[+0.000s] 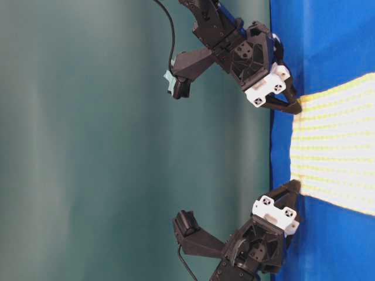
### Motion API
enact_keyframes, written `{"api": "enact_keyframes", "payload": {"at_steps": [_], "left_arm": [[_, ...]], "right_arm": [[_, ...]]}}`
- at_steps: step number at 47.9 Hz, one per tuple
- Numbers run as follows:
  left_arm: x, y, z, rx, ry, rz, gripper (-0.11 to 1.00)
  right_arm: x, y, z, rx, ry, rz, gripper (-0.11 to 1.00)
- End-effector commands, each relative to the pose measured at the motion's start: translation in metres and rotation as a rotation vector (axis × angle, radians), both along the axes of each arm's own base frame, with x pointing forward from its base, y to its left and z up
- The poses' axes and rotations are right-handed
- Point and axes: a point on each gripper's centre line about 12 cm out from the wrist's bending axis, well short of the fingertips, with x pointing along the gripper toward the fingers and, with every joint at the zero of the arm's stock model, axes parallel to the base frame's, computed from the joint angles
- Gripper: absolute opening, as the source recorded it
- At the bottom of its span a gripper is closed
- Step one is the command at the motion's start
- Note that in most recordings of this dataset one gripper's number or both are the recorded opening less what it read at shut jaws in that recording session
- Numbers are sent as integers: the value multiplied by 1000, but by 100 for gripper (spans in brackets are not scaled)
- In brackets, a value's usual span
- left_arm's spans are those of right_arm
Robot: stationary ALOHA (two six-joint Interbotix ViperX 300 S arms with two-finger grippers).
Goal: Fold the yellow towel.
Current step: 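Grasp the strip's top corners with both grippers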
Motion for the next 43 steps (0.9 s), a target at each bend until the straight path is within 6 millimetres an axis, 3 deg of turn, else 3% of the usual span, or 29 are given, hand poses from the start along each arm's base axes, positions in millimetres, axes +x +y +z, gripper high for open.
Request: {"api": "enact_keyframes", "payload": {"at_steps": [1,6,9,28,43], "left_arm": [[5,1,7,16,-23,-5,35],[6,0,4,16,-15,-10,13],[9,0,3,16,-15,-13,4],[12,-2,9,19,-22,-21,3],[8,-4,42,53,-75,-23,3]], "right_arm": [[9,5,8,-14,-32,13,49],[10,8,7,-13,-31,20,18],[10,9,8,-12,-31,22,5],[9,5,15,-30,-52,14,5],[5,-4,42,-81,-97,11,5]]}}
